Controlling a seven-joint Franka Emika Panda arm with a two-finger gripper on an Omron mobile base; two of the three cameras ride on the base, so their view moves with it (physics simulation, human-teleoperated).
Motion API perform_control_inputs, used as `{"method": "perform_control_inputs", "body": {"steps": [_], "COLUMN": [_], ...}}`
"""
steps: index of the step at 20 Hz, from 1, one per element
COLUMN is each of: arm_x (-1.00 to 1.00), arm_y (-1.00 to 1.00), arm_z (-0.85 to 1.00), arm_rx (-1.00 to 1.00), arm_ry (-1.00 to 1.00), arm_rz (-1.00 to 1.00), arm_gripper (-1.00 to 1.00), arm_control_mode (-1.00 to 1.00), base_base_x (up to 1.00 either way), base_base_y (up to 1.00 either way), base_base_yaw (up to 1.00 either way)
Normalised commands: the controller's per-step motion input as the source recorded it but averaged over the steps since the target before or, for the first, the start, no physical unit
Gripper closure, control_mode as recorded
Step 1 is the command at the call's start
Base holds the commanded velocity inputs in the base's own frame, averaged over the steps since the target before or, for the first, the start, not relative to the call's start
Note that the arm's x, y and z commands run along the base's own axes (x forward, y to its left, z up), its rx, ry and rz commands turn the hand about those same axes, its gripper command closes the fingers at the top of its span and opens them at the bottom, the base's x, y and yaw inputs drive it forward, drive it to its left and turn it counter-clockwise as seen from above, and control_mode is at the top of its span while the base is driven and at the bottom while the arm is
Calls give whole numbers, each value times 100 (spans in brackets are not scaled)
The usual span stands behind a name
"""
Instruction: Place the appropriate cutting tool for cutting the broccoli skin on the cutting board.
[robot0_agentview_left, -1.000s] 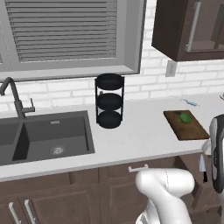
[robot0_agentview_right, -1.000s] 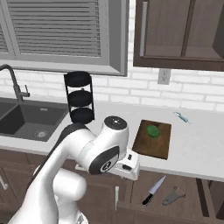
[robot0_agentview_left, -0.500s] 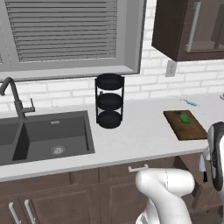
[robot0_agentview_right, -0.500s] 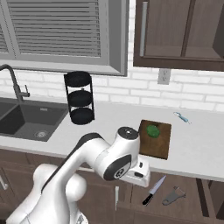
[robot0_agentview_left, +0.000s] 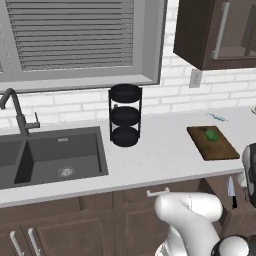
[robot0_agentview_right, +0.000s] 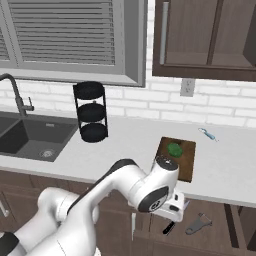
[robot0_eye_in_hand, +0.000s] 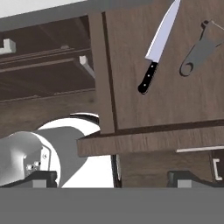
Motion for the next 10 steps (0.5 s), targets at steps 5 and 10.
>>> {"method": "perform_control_inputs", "body": {"steps": [5,10], "arm_x": [19,38], "arm_y": [-21,-14], "arm_z": [-37,-35], "arm_rx": [7,6], "arm_ry": [0,0], "arm_rz": [4,2], "arm_gripper": [-100,-100], "arm_control_mode": [-100,-100], "base_base_x": [0,0], "base_base_y": [0,0], "base_base_yaw": [0,0]}}
